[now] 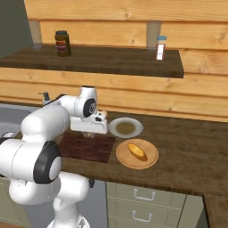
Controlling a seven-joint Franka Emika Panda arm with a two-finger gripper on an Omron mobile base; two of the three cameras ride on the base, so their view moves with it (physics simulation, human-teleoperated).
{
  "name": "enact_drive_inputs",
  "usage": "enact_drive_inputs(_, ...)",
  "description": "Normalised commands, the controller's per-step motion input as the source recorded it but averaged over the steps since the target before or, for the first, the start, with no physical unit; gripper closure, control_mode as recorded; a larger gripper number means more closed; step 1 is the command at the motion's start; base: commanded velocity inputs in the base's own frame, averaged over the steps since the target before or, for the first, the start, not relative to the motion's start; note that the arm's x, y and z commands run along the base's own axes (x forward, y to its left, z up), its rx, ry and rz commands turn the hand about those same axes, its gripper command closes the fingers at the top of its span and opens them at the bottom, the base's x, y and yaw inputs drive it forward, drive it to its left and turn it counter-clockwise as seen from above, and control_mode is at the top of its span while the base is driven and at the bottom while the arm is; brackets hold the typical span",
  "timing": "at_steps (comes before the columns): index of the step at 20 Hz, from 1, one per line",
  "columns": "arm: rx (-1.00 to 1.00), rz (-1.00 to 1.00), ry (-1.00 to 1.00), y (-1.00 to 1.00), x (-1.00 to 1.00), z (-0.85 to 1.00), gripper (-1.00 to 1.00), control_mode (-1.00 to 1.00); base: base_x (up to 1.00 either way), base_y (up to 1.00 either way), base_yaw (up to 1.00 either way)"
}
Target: From the different types of pastries on the counter, select a croissant and place it on the cutting board. Then retrieve a jar of jam from the cabinet and place it alongside the croissant on the cutting board.
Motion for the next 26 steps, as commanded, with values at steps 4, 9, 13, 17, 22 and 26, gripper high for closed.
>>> enact_drive_inputs(4,0.0,0.33,0.02,-0.46,0.01,-0.45,1.0,-1.0,0.0,0.0,0.0)
enact_drive_inputs(9,0.0,0.14,0.0,0.0,-0.2,-0.39,1.0,-1.0,0.0,0.0,0.0)
enact_drive_inputs(13,0.0,0.06,0.0,0.18,-0.09,-0.49,1.0,-1.0,0.0,0.0,0.0)
enact_drive_inputs(17,0.0,0.06,0.0,0.0,0.0,-0.53,1.0,-1.0,0.0,0.0,0.0)
enact_drive_inputs(22,0.0,0.09,0.0,0.0,0.0,-0.57,1.0,-1.0,0.0,0.0,0.0)
enact_drive_inputs(26,0.0,0.03,0.0,0.0,0.0,-0.58,-1.0,-1.0,0.0,0.0,0.0)
